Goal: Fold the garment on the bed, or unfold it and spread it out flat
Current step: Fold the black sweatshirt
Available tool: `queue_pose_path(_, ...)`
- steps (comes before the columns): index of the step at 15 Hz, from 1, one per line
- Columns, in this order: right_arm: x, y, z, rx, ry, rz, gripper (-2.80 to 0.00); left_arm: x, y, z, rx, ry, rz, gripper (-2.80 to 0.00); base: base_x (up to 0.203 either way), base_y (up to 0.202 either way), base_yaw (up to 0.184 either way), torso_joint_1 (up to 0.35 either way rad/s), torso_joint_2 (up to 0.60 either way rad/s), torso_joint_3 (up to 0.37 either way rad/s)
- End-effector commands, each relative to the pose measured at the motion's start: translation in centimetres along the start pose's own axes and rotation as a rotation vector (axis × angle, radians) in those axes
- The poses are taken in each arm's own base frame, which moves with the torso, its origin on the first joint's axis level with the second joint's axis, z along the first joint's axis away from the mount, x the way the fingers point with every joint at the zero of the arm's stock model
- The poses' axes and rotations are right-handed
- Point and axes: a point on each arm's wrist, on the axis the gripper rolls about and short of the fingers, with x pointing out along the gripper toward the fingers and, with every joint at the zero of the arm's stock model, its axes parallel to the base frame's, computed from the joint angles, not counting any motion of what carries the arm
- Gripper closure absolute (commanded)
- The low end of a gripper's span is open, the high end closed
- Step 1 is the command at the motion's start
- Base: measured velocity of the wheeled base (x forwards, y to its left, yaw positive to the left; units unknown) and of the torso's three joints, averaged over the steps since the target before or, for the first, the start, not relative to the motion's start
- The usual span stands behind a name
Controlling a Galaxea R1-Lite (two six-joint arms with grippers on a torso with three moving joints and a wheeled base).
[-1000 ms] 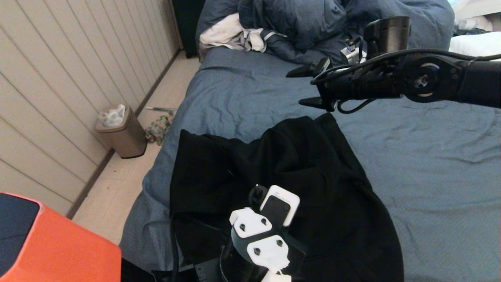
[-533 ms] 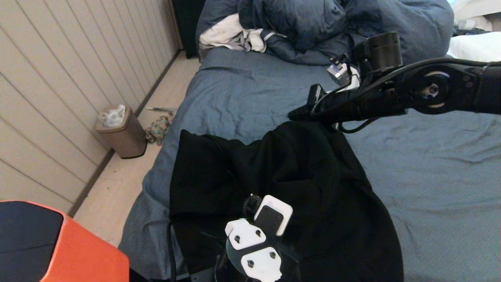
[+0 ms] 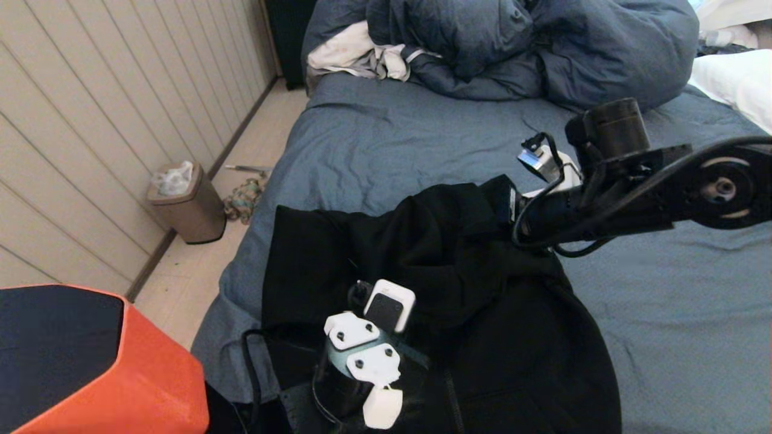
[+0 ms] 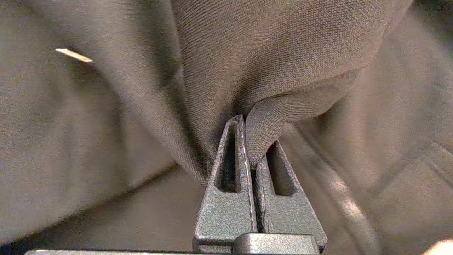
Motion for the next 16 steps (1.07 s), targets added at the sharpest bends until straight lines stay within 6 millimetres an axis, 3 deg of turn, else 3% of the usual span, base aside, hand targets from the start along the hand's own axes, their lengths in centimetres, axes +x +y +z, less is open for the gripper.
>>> queue_pose_path(1,0.0,-0.3,-1.2,0.005,0.039,-0.009,0.00,0.8,1.1,0.0,-0.011,-0.001,0.037,0.00,0.000,0.000,0.000,0.000,0.00,0.000)
queue_pose_path(5,3.8,-2.0,-1.0,0.085,0.100,-0.045,0.00,3.8,4.0,-1.3,-0.026,0.030,0.131,0.00,0.000,0.000,0.000,0.000,0.00,0.000)
queue_pose_path(7,5.4,-2.5,-1.1,0.097,0.126,-0.055,0.00,3.8,4.2,-1.4,-0.035,0.015,0.131,0.00,0.000,0.000,0.000,0.000,0.00,0.000)
queue_pose_path(12,8.7,-3.3,-1.4,0.143,0.163,-0.092,0.00,2.1,4.8,-1.5,-0.029,0.031,0.135,0.00,0.000,0.000,0.000,0.000,0.00,0.000)
queue_pose_path(16,9.7,-3.7,-1.5,0.157,0.172,-0.103,0.00,0.4,4.8,-1.8,-0.018,0.052,0.116,0.00,0.000,0.000,0.000,0.000,0.00,0.000)
